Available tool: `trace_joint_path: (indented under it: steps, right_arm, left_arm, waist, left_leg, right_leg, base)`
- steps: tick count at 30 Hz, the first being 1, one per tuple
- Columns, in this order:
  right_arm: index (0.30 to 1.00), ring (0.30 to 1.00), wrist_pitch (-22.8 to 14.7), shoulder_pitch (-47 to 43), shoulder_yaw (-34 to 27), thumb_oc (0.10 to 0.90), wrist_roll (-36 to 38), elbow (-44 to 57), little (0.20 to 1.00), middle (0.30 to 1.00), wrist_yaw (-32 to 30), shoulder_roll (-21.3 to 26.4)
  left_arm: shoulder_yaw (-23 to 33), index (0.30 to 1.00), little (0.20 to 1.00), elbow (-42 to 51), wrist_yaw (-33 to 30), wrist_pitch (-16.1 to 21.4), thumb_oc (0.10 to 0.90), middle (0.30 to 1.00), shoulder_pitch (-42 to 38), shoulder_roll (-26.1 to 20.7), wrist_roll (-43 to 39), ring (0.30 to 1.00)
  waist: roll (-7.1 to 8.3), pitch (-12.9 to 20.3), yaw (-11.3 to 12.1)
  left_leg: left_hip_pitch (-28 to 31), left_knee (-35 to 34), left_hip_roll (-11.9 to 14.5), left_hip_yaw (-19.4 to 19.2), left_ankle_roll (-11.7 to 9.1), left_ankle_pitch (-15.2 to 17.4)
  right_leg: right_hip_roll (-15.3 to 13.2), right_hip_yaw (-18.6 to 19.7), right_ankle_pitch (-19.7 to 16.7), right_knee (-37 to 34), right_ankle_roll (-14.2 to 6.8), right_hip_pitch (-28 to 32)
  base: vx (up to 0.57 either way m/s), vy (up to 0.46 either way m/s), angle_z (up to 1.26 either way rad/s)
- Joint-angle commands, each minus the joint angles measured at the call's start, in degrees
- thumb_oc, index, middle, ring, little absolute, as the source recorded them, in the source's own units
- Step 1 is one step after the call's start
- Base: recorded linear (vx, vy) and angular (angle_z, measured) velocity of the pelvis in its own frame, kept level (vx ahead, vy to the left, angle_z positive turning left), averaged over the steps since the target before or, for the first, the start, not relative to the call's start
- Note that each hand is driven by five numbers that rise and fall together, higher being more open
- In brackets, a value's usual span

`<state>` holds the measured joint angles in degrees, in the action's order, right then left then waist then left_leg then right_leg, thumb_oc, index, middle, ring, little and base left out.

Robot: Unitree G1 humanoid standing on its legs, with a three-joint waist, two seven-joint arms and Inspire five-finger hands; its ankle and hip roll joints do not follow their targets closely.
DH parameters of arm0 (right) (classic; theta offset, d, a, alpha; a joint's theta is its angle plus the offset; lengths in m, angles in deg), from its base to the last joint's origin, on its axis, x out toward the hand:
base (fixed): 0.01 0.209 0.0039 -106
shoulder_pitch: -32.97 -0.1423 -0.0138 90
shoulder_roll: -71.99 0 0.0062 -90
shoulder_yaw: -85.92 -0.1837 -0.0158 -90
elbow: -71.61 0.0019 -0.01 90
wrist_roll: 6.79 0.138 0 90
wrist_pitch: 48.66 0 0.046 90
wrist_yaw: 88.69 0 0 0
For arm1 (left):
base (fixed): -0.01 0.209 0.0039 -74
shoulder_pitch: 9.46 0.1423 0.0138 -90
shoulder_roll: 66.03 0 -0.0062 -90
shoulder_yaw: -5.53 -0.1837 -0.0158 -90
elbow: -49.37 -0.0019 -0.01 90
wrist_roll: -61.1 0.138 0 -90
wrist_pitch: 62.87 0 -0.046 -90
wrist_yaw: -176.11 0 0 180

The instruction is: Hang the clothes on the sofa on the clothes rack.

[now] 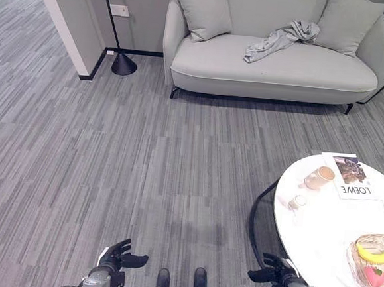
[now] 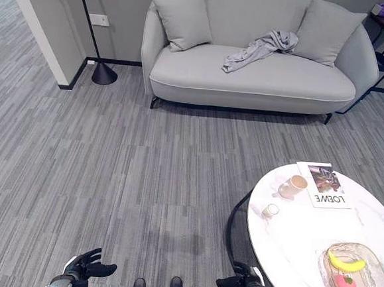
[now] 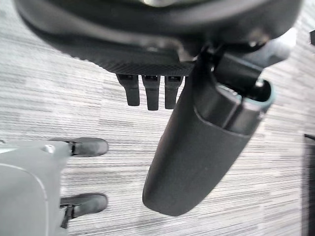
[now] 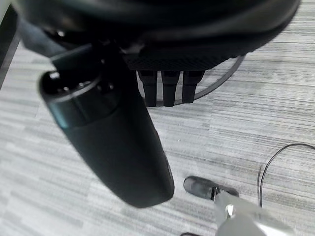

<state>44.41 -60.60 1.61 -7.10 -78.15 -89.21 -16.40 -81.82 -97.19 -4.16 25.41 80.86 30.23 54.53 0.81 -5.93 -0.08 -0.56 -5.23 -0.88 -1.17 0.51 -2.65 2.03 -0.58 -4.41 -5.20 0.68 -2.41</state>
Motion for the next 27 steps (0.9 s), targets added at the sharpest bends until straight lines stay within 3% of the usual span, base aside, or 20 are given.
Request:
trace_joint_path:
  steps: [1, 13, 27]
  right_arm:
    - [0.900, 0.900, -2.26, -2.06, 0.41, 0.800, -0.38, 2.55, 0.900, 0.900, -0.42, 0.79]
    - [0.900, 0.900, -2.34, -3.73, 3.26, 0.800, -1.23, 1.43, 0.900, 0.900, 0.23, 0.17]
    - [0.900, 0.900, -1.82, -0.54, -1.71, 0.800, -0.09, 1.34, 0.900, 0.900, -1.61, 0.30]
  left_arm:
    - [-1.51, 0.900, 0.900, 0.01, 0.33, 2.14, 0.800, 0.900, -4.20, -1.22, 0.19, 0.900]
    - [-3.33, 0.900, 0.900, 0.23, 0.42, 2.03, 0.800, 0.900, -5.42, -1.35, 1.19, 0.900]
    - [-3.21, 0.900, 0.900, -1.02, -0.45, 1.82, 0.800, 0.900, -4.84, -1.71, 2.48, 0.900]
  waist:
    - [1.04, 2.40, 1.04]
    - [0.86, 2.34, 1.61]
    - [0.63, 2.86, 0.54]
  left_leg:
    - [0.82, 0.23, -0.23, 2.05, -1.14, 3.86]
    - [0.96, 0.23, -0.41, 2.52, -0.95, 3.95]
    - [1.03, 0.23, -0.24, 2.47, -0.61, 4.37]
  right_leg:
    - [-2.53, 2.39, -2.14, 0.20, -2.63, 0.02]
    - [-2.65, 2.35, -2.04, 0.20, -2.37, 0.50]
    - [-2.19, 2.80, -1.86, 0.20, -2.53, 0.38]
  base:
    - [0.00, 0.000, 0.00]
    - [0.00, 0.000, 0.00]
    - [0.01, -0.008, 0.00]
